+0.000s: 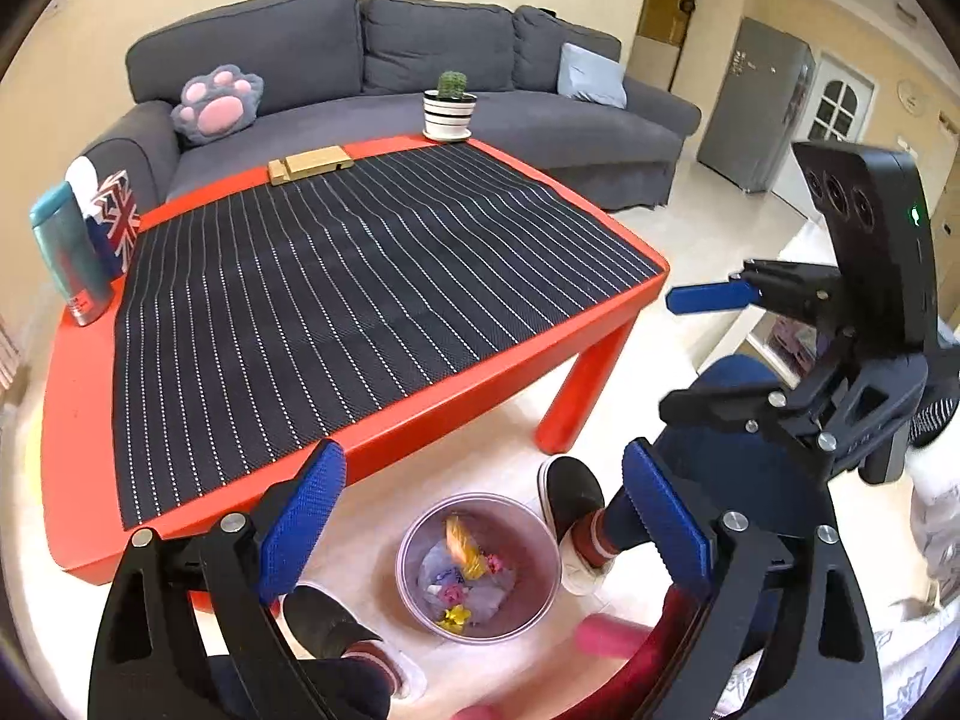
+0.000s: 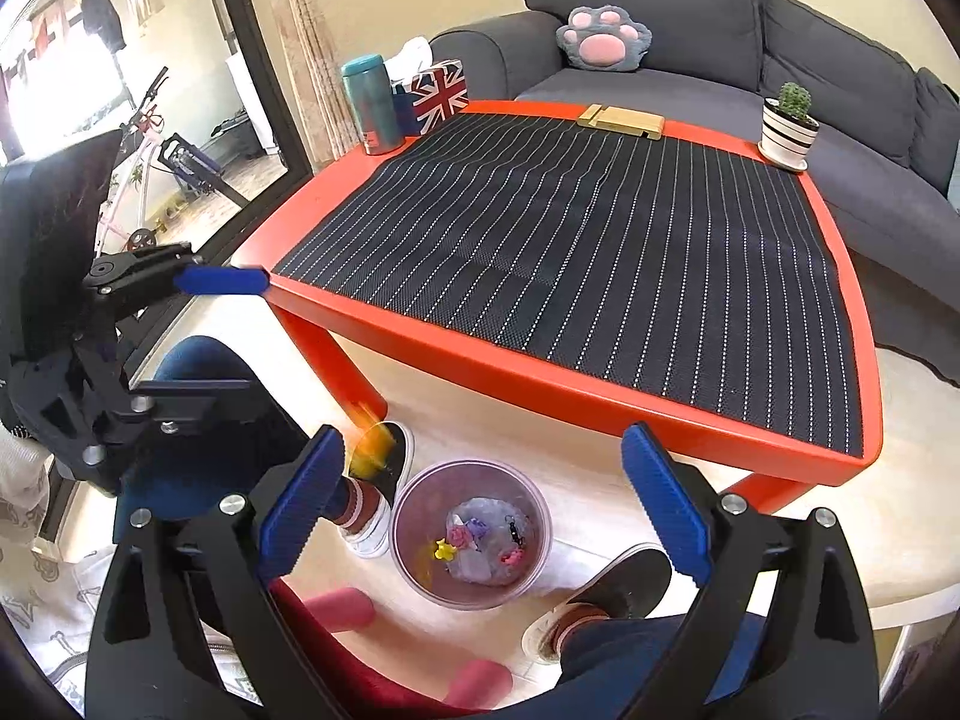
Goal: Collect trash
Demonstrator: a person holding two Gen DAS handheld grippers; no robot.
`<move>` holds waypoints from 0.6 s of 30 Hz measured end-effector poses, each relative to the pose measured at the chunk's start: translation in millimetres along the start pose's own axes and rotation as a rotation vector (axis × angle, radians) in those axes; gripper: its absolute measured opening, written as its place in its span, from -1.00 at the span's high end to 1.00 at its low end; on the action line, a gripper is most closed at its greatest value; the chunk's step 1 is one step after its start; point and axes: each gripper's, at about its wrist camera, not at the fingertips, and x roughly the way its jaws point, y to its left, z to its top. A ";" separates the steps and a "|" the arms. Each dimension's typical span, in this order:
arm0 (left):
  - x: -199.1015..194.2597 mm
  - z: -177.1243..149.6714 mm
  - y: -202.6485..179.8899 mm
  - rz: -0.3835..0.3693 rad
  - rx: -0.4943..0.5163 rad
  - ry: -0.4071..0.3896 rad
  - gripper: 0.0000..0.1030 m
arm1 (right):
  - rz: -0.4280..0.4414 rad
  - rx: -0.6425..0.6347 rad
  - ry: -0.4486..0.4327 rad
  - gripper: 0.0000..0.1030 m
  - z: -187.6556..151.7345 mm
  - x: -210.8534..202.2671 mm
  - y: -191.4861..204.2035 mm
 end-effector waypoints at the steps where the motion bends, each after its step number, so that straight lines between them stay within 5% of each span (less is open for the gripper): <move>1: -0.1 0.3 1.3 0.009 -0.005 -0.002 -0.82 | 0.000 0.001 0.001 -0.79 -0.2 0.2 -0.2; 18: -3.3 0.1 11.4 0.032 -0.057 -0.009 -0.85 | -0.013 0.000 0.015 -0.87 0.2 5.2 2.2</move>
